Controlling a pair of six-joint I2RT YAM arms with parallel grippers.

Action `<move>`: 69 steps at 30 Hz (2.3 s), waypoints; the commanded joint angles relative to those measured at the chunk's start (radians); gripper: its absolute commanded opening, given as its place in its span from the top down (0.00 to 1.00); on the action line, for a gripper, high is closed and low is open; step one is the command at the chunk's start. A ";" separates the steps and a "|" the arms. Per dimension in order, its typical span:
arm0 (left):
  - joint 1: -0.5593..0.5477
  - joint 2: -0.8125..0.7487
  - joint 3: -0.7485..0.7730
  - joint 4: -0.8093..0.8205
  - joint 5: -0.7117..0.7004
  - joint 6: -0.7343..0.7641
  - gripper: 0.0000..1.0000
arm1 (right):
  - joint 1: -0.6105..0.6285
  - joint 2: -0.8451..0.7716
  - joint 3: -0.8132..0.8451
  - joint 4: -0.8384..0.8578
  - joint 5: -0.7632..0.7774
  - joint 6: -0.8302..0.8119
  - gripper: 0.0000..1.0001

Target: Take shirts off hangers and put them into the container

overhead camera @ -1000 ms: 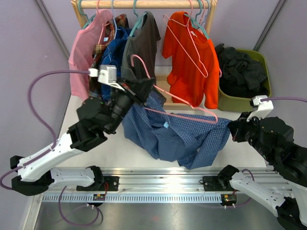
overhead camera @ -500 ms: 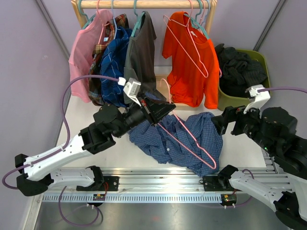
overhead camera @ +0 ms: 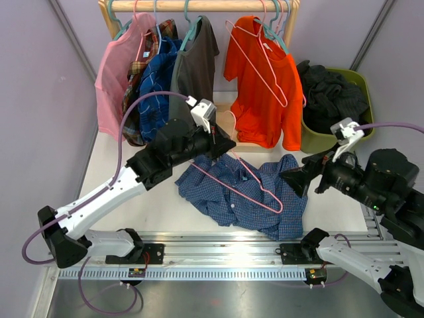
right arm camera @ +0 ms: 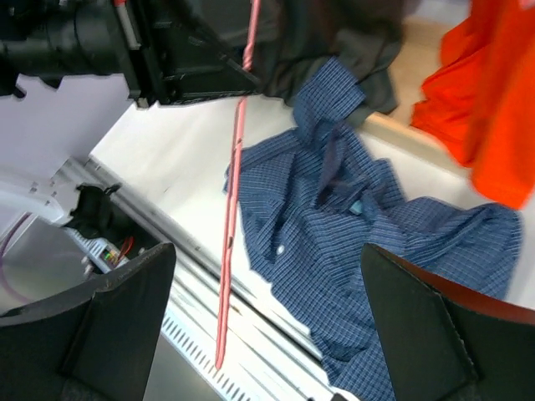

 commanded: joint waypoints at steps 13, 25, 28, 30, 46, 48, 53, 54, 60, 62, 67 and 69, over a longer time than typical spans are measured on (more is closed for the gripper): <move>0.019 0.091 0.165 0.017 0.189 0.024 1.00 | -0.001 0.054 -0.257 0.201 -0.329 0.144 0.12; 0.019 0.156 0.245 -0.059 0.146 0.032 1.00 | -0.002 0.098 -0.255 0.167 -0.320 0.138 0.84; 0.019 0.157 0.252 -0.060 0.140 0.033 1.00 | -0.002 0.106 -0.258 0.161 -0.322 0.135 0.85; 0.019 0.157 0.259 -0.059 0.138 0.033 1.00 | -0.002 0.114 -0.257 0.149 -0.314 0.135 0.94; 0.018 -0.042 0.187 -0.006 0.079 0.045 0.01 | -0.002 0.140 -0.142 0.086 -0.093 0.073 1.00; 0.013 -0.108 0.142 0.019 0.062 0.056 0.01 | -0.001 0.156 -0.137 0.095 -0.063 0.070 1.00; -0.007 -0.326 0.004 0.020 -0.021 0.058 0.01 | -0.002 0.213 -0.091 0.144 0.089 0.044 1.00; -0.008 -0.347 -0.037 -0.008 -0.044 0.055 0.01 | -0.002 0.244 -0.080 0.176 0.100 0.038 1.00; -0.044 -0.436 -0.178 -0.117 -0.125 0.001 0.01 | -0.002 0.403 0.097 0.263 0.215 -0.028 1.00; -0.045 -0.471 -0.238 -0.117 -0.138 -0.020 0.01 | -0.002 0.451 0.189 0.274 0.241 -0.049 1.00; -0.045 -0.538 -0.298 -0.117 -0.156 -0.044 0.01 | -0.002 0.604 0.340 0.349 0.284 -0.086 1.00; -0.045 -0.545 -0.315 -0.118 -0.159 -0.048 0.01 | -0.002 0.670 0.383 0.378 0.303 -0.103 1.00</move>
